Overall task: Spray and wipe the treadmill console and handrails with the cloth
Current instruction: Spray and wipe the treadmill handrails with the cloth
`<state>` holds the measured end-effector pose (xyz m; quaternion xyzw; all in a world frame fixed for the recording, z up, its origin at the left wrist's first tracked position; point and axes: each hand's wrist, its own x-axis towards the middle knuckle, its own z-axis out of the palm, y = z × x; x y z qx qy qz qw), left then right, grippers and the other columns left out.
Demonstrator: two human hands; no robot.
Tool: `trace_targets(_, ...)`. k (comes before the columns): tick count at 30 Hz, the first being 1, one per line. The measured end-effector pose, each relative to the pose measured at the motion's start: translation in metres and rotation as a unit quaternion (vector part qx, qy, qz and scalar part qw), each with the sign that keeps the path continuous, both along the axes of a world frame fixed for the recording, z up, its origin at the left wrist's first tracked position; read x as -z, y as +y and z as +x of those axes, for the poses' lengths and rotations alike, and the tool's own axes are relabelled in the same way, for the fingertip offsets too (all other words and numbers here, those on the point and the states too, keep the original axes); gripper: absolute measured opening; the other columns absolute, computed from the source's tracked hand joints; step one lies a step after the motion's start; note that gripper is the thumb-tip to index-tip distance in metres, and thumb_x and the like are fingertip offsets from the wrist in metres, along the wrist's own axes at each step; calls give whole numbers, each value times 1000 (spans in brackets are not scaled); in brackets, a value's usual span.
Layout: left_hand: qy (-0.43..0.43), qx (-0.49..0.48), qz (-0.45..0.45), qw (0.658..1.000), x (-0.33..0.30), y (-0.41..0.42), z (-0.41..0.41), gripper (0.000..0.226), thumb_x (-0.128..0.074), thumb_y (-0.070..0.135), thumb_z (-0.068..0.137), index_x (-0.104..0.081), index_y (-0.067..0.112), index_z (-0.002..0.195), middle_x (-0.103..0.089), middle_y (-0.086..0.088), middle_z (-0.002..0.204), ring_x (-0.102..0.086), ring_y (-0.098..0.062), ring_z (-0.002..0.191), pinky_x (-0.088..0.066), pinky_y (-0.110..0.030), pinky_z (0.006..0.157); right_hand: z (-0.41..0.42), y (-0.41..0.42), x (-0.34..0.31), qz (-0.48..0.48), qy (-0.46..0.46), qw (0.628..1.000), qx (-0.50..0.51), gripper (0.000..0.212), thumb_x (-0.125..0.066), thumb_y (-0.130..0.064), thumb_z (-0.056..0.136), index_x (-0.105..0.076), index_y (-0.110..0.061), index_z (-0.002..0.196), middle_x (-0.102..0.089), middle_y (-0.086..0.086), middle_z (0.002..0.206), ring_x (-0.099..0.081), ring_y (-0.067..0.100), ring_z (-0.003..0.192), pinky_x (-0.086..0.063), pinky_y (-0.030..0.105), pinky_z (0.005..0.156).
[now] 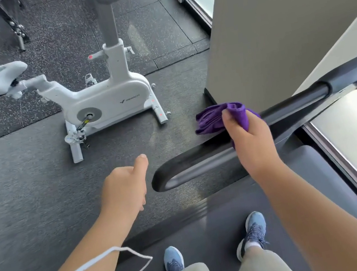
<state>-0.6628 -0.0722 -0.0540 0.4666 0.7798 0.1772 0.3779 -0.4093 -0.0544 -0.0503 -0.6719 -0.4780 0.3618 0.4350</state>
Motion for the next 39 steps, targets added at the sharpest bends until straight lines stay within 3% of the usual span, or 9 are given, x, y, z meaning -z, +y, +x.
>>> trace_targets(7, -41, -23, -6, 999, 11, -19, -32, 74, -41, 61, 100, -49, 12, 45, -58, -7, 42, -63, -28, 43, -57, -41, 75, -10, -4, 1, -5, -7, 1000, 19, 56, -49, -51, 102, -59, 4, 95, -40, 6, 73, -35, 19, 68, -38, 38, 68)
trace_targets(12, -73, -31, 26, 996, 12, -27, -43, 77, -42, 57, 105, -47, 11, 44, -57, -8, 42, -61, -26, 43, -49, -37, 68, -18, -14, 22, 29, -145, 989, -11, 32, -49, -34, 106, -58, -19, 79, -61, 0, 81, -54, 16, 89, -28, 47, 122)
trace_targets(16, -107, -40, 46, 992, 12, -28, -50, 78, -41, 64, 105, -47, 11, 48, -57, -6, 43, -61, -25, 47, -47, -36, 67, -32, -8, 22, 39, -213, 976, -4, 34, -47, -37, 103, -45, -42, 70, -57, -12, 81, -55, 20, 90, -29, 45, 118)
trace_targets(19, -122, -39, 41, 991, 13, -29, -58, 78, -41, 69, 99, -47, 13, 46, -58, -6, 43, -62, -25, 47, -49, -36, 67, -64, -11, 33, 27, -347, 935, -63, 26, -46, -50, 96, -64, -34, 85, -67, -8, 98, -59, 26, 109, -31, 54, 116)
trace_targets(24, -133, -42, 45, 989, 18, -33, -76, 78, -42, 65, 103, -47, 11, 48, -57, -8, 43, -59, -22, 44, -48, -35, 66, -148, -19, 45, 26, -543, 815, -201, 32, -59, -51, 85, -71, -27, 103, -69, -1, 104, -57, 32, 106, -33, 47, 108)
trace_targets(29, -132, -51, 49, 989, 22, -32, -91, 76, -44, 61, 107, -51, 8, 52, -58, -10, 46, -57, -22, 43, -45, -33, 62, -209, -19, 73, -82, -747, 518, -409, 40, -54, -39, 97, -61, -17, 130, -60, 11, 123, -49, 34, 117, -32, 48, 108)
trace_targets(33, -140, -57, 43, 988, 21, -30, -98, 78, -42, 75, 93, -49, 13, 46, -60, -10, 46, -60, -24, 46, -51, -36, 66, -219, -10, 81, -98, -784, 421, -446, 44, -49, -41, 101, -59, -16, 136, -59, 11, 128, -51, 35, 120, -36, 47, 106)
trace_targets(36, -138, -38, 37, 989, 12, -28, -92, 76, -36, 80, 82, -45, 17, 39, -60, -10, 46, -61, -24, 47, -55, -38, 71, -206, -13, 56, -66, -747, 483, -452, 34, -50, -36, 99, -62, -19, 126, -62, 7, 121, -54, 30, 114, -37, 42, 98)
trace_targets(39, -144, -21, 46, 988, 3, -26, -84, 78, -35, 77, 87, -42, 19, 36, -59, -8, 44, -61, -22, 46, -52, -37, 71, -159, -4, 23, -36, -644, 671, -365, 31, -48, -49, 99, -65, -26, 114, -67, 0, 111, -58, 28, 110, -37, 41, 93)
